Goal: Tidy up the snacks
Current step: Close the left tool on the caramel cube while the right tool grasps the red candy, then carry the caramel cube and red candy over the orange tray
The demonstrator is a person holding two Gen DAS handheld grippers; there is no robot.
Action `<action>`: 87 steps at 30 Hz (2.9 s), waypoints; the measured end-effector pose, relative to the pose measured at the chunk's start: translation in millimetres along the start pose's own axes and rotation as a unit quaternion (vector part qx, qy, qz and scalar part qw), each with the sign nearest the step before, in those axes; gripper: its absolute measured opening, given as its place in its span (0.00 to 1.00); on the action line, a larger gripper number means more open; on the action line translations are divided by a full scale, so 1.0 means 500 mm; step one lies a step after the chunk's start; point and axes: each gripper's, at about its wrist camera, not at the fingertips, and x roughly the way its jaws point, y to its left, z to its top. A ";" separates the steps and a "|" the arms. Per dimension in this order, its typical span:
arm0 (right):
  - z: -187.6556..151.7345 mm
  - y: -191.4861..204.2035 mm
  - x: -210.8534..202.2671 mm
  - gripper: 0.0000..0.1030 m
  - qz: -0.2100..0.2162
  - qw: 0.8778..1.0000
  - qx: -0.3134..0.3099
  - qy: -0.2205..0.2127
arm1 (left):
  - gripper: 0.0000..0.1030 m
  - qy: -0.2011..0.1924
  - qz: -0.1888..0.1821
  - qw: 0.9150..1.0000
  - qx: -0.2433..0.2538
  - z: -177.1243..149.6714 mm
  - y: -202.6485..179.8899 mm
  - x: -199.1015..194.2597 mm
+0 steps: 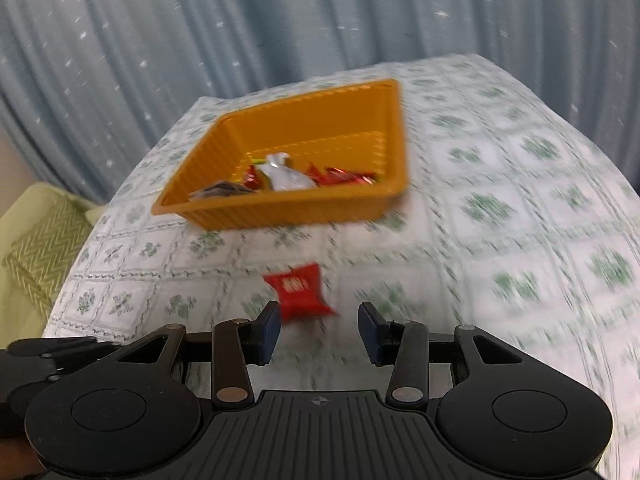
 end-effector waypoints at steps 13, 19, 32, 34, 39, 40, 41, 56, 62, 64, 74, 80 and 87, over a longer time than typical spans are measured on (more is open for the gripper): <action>0.040 0.035 0.142 0.40 -0.005 0.996 -0.065 0.067 | 0.18 -0.009 -0.004 0.999 -0.041 0.007 0.010 -0.010; 0.034 0.044 0.136 0.23 -0.016 0.995 -0.077 0.063 | 0.18 -0.009 0.001 0.999 -0.041 0.007 0.002 -0.019; -0.006 0.072 -0.048 0.22 -0.032 0.999 -0.030 0.001 | 0.18 -0.023 0.008 0.998 -0.054 0.009 -0.029 -0.105; -0.014 0.078 -0.079 0.22 -0.036 0.999 -0.026 -0.007 | 0.18 -0.027 0.013 0.998 -0.053 0.010 -0.039 -0.125; -0.034 0.084 -0.142 0.22 -0.051 0.998 -0.016 -0.017 | 0.18 -0.034 0.020 0.998 -0.054 0.010 -0.061 -0.170; -0.038 0.084 -0.152 0.22 -0.051 0.998 -0.014 -0.019 | 0.18 -0.035 0.021 0.998 -0.054 0.010 -0.064 -0.179; -0.041 0.086 -0.163 0.22 -0.052 0.998 -0.014 -0.020 | 0.18 -0.037 0.022 0.998 -0.054 0.009 -0.068 -0.186; -0.052 0.111 -0.250 0.22 -0.048 0.998 -0.022 -0.047 | 0.18 -0.055 0.025 0.997 -0.049 0.004 -0.089 -0.265; -0.054 0.111 -0.257 0.22 -0.049 0.997 -0.024 -0.048 | 0.18 -0.058 0.025 0.997 -0.048 0.006 -0.092 -0.272; -0.053 0.109 -0.256 0.22 -0.048 0.997 -0.023 -0.047 | 0.18 -0.058 0.024 0.997 -0.048 0.008 -0.092 -0.272; -0.036 0.097 -0.248 0.22 -0.048 0.997 -0.021 -0.047 | 0.18 -0.058 0.020 0.997 -0.049 0.025 -0.090 -0.261; -0.011 0.089 -0.237 0.22 -0.051 0.997 -0.022 -0.049 | 0.18 -0.062 0.015 0.997 -0.051 0.051 -0.083 -0.253; 0.035 0.085 -0.219 0.22 -0.052 0.997 -0.029 -0.054 | 0.18 -0.071 0.005 0.996 -0.054 0.105 -0.073 -0.238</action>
